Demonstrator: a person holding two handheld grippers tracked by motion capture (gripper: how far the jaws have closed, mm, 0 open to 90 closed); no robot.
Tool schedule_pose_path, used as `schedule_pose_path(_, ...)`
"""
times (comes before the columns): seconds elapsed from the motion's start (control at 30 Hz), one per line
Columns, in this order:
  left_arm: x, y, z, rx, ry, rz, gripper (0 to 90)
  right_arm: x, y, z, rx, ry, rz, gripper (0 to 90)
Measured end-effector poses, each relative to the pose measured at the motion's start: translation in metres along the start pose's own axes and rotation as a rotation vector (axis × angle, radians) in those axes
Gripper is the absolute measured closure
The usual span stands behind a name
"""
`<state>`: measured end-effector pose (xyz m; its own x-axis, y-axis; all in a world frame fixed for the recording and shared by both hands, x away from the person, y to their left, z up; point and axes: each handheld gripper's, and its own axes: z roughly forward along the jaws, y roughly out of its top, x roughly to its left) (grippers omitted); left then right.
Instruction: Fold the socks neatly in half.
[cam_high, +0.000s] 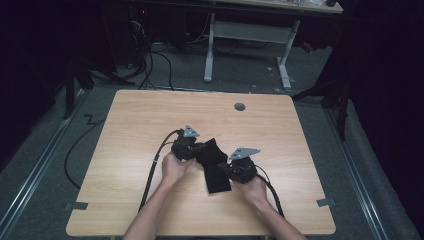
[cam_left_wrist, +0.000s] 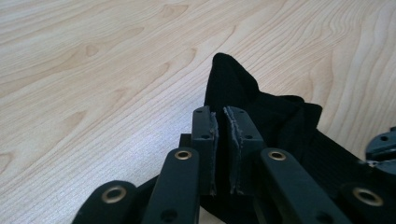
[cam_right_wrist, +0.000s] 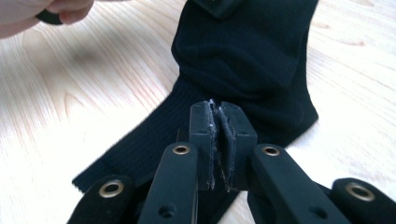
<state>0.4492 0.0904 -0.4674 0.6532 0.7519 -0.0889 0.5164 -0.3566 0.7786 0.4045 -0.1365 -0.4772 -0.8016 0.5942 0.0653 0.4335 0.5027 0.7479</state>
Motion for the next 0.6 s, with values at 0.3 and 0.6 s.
schedule_pose_path(0.3,0.001,0.002,-0.007,-0.045,-0.033,-0.004,82.6,-0.001,0.011,0.02,0.012,0.003,0.017,85.8)
schedule_pose_path(0.6,0.003,0.003,-0.011,-0.082,-0.05,0.01,82.7,-0.012,0.008,0.036,0.041,-0.016,0.061,86.6)
